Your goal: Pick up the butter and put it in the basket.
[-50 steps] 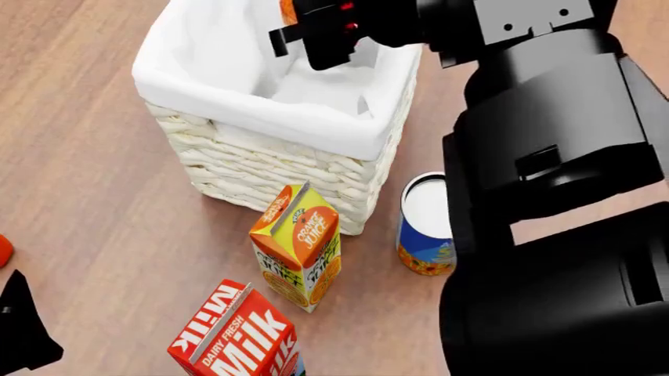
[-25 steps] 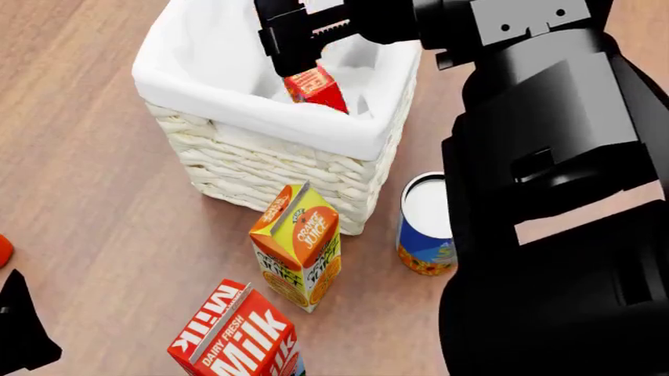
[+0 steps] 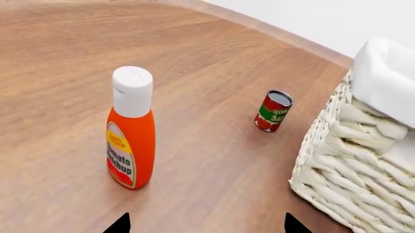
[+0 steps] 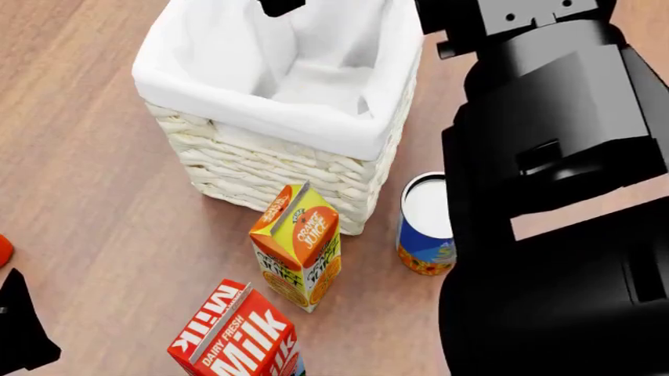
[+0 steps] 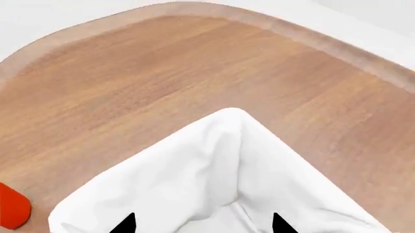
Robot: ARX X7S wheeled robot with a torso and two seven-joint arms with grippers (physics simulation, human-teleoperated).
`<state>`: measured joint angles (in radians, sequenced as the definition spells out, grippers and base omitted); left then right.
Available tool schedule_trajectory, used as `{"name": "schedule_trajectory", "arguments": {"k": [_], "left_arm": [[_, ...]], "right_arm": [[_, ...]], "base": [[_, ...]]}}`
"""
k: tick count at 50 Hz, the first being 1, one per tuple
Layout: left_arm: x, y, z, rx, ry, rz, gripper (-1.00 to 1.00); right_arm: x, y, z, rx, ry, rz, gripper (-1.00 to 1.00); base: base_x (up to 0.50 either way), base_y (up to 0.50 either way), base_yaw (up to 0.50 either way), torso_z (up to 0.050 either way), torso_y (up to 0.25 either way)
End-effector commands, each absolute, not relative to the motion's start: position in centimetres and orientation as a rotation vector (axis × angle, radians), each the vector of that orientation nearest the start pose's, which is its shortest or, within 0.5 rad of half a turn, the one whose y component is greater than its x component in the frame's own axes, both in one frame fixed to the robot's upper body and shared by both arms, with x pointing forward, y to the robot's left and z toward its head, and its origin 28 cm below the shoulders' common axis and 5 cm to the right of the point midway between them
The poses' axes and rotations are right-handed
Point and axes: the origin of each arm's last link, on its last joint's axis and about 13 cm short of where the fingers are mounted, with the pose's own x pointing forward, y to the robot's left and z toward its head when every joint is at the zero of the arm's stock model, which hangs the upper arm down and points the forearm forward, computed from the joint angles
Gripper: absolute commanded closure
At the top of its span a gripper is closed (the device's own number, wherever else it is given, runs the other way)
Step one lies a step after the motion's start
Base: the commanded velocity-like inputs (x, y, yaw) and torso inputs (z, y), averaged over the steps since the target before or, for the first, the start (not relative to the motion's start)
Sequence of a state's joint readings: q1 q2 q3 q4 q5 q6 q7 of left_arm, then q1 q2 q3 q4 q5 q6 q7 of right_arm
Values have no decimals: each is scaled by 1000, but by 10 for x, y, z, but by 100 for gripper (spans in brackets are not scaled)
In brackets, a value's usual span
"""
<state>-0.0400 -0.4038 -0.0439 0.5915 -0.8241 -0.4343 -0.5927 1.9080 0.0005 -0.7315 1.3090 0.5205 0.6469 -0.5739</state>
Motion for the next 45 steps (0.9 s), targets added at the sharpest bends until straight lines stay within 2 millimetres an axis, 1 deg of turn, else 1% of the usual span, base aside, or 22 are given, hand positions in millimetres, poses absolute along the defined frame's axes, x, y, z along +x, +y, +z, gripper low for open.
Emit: {"name": "schedule_trajectory", "arguments": {"k": [1, 2, 3, 4, 6, 7, 8, 9, 11, 14, 21, 26, 30, 31, 32, 35, 39, 45], "left_arm": [[196, 245, 130, -325, -37, 192, -100], [197, 246, 131, -327, -39, 193, -100], [197, 246, 131, -327, -41, 193, -100], [197, 246, 131, -326, -43, 193, -100], [197, 246, 131, -325, -45, 192, -100], [197, 246, 131, -323, -47, 189, -100], [196, 246, 131, -323, -48, 188, -100], [196, 246, 131, -321, -49, 184, -100], [197, 246, 131, -320, -50, 181, -100], [197, 246, 131, -320, -53, 178, -100], [197, 247, 132, -322, -61, 171, -100], [196, 247, 133, -322, -72, 155, -100], [194, 246, 134, -323, -78, 144, -100], [194, 246, 134, -322, -78, 144, -100], [195, 246, 134, -322, -79, 143, -100], [194, 246, 134, -324, -82, 141, -100], [192, 246, 136, -325, -90, 137, -100], [192, 247, 138, -326, -95, 139, -100]], "right_arm": [[414, -82, 408, -220, -64, 591, -100], [414, -82, 411, -238, -100, 606, -100], [414, -82, 412, -229, -115, 589, -100], [415, -82, 414, -258, -147, 579, -100], [415, -82, 415, -255, -170, 570, -100], [416, -83, 417, -299, -192, 557, -100], [416, -83, 417, -288, -203, 574, -100], [416, -83, 420, -292, -252, 562, -100], [416, -82, 421, -320, -274, 577, -100], [417, -82, 425, -392, -378, 564, -100], [414, -88, 431, -439, -460, 514, -100], [396, -94, 427, -456, -494, 480, -100], [384, -100, 425, -473, -508, 452, -100], [382, -101, 424, -454, -510, 443, -100], [380, -103, 424, -476, -518, 427, -100], [368, -108, 422, -471, -538, 405, -100], [347, -116, 420, -493, -571, 354, -100], [325, -122, 417, -489, -587, 321, -100]], "base": [[0, 0, 0, 0, 0], [0, 0, 0, 0, 0], [0, 0, 0, 0, 0], [0, 0, 0, 0, 0], [0, 0, 0, 0, 0], [0, 0, 0, 0, 0], [0, 0, 0, 0, 0], [0, 0, 0, 0, 0], [0, 0, 0, 0, 0], [0, 0, 0, 0, 0], [0, 0, 0, 0, 0], [0, 0, 0, 0, 0], [0, 0, 0, 0, 0], [0, 0, 0, 0, 0], [0, 0, 0, 0, 0], [0, 0, 0, 0, 0], [0, 0, 0, 0, 0], [0, 0, 0, 0, 0]]}}
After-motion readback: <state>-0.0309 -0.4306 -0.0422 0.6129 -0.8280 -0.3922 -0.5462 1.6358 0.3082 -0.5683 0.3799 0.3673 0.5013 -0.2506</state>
